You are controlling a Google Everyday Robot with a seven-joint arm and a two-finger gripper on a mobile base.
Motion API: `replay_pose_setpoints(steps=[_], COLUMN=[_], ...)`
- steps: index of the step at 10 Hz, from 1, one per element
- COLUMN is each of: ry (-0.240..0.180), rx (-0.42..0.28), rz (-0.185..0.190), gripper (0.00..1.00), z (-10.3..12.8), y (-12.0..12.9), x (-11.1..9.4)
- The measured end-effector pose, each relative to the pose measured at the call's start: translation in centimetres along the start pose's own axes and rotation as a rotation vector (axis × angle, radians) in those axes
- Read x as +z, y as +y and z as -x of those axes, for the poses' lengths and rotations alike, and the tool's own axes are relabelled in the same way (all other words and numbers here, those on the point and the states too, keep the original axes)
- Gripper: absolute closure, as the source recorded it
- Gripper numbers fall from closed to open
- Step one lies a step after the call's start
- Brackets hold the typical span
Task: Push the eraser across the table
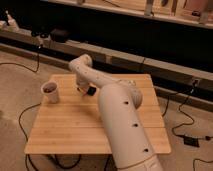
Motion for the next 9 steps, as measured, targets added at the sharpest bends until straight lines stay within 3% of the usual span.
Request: replay_pose_setpoints(steps=[4, 7, 9], ry=[-0.03, 0.031, 0.088], rx=[0.019, 0.028, 0.077], rz=[0.047, 0.108, 0.095], gripper=[1.0, 1.0, 0.94], z=[1.9, 1.0, 0.5], y=[3.3, 4.7, 4.0], x=[0.1, -1.9, -3.1])
